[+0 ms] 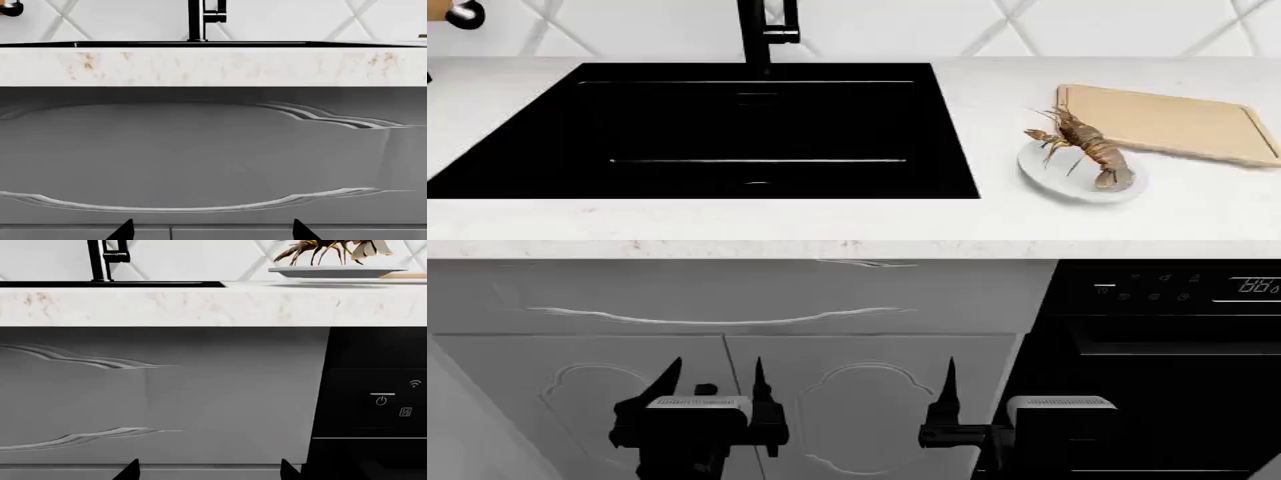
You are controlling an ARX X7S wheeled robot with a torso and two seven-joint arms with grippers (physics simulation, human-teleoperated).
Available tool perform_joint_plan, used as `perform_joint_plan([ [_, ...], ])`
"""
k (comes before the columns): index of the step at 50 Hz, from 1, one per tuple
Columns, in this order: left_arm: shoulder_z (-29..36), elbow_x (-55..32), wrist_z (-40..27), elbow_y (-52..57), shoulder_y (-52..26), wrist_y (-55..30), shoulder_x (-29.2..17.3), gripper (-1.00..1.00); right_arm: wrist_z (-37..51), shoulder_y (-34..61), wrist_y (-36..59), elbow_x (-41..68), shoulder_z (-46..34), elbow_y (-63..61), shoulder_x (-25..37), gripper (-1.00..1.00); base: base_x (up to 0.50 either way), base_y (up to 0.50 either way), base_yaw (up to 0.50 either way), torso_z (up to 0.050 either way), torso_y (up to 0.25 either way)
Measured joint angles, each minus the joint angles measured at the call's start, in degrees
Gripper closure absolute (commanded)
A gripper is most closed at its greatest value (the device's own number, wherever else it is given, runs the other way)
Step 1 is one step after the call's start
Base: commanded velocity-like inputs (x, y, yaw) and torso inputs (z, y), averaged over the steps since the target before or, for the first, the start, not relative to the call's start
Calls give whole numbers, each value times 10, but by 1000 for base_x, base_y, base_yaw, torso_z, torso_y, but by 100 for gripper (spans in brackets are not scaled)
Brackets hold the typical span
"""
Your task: Pick the lobster from the plate and place it on the cutting board. Then pick the condiment bottle from the cabinet and place it next to the cutting board.
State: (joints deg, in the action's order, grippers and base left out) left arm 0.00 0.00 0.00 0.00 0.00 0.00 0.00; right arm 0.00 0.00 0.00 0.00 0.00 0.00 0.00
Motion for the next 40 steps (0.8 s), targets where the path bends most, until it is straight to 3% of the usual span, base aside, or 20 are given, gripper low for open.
perform_joint_plan([
  [5, 5, -6, -5, 0, -1, 2, -4, -100, 6, 0, 2, 3, -6, -1, 5, -100, 0, -9, 0, 0, 0],
  [19, 21, -30, -23, -11, -21, 3, -22, -100, 26, 3, 15, 19, -29, -8, 21, -100, 0, -500, 0, 2, 0],
  [33, 39, -61, -18, 6, -26, 9, -39, -100, 45, 3, 26, 37, -42, -25, 35, -100, 0, -500, 0, 50, 37],
  [40, 43, -75, -24, 65, -44, -45, -53, -100, 58, 9, 72, 46, -43, -84, 46, -100, 9, -377, 0, 50, 36],
])
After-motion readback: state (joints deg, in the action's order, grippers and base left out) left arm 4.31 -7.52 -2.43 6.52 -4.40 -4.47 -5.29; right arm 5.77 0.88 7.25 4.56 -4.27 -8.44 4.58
